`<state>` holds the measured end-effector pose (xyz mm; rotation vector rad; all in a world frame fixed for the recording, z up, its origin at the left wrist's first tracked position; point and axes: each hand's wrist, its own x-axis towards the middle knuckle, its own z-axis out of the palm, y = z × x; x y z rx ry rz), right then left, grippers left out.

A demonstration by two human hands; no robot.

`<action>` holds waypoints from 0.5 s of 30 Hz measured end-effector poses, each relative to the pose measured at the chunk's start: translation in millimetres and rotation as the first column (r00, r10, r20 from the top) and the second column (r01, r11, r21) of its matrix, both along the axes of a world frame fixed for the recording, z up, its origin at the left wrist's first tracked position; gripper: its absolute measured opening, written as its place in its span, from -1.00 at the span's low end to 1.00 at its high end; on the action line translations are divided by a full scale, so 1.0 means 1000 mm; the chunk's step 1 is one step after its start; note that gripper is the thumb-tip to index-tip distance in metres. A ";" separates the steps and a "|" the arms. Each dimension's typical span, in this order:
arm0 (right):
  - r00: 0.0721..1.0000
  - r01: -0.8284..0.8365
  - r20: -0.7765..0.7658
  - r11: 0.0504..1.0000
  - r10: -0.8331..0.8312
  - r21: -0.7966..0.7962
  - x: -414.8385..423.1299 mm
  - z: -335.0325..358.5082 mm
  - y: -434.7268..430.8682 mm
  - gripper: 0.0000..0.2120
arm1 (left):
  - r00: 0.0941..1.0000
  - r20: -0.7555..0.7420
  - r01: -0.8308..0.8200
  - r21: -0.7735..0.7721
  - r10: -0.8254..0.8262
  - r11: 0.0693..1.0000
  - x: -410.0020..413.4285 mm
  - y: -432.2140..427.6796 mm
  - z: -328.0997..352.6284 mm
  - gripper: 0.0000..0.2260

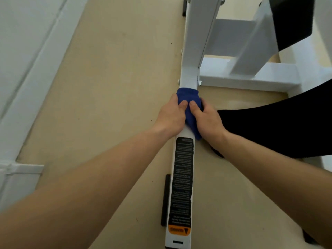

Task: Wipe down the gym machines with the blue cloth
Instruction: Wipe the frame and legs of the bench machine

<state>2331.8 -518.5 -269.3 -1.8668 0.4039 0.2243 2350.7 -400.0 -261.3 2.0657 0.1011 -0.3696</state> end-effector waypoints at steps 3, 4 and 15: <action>0.995 0.093 -0.025 0.996 -0.093 0.000 0.037 0.000 0.003 -0.64 | 0.999 -0.018 -0.044 0.019 0.045 0.999 0.039 -0.011 -0.002 -0.77; 0.992 0.116 -0.038 0.992 -0.118 -0.044 0.047 0.001 0.004 -0.61 | 0.999 -0.021 -0.045 0.040 0.046 0.998 0.051 -0.014 -0.002 -0.74; 0.976 0.127 -0.140 0.957 -0.168 -0.260 0.083 0.023 0.006 -0.53 | 1.000 0.002 0.001 0.171 -0.001 0.985 0.088 -0.015 0.009 -0.69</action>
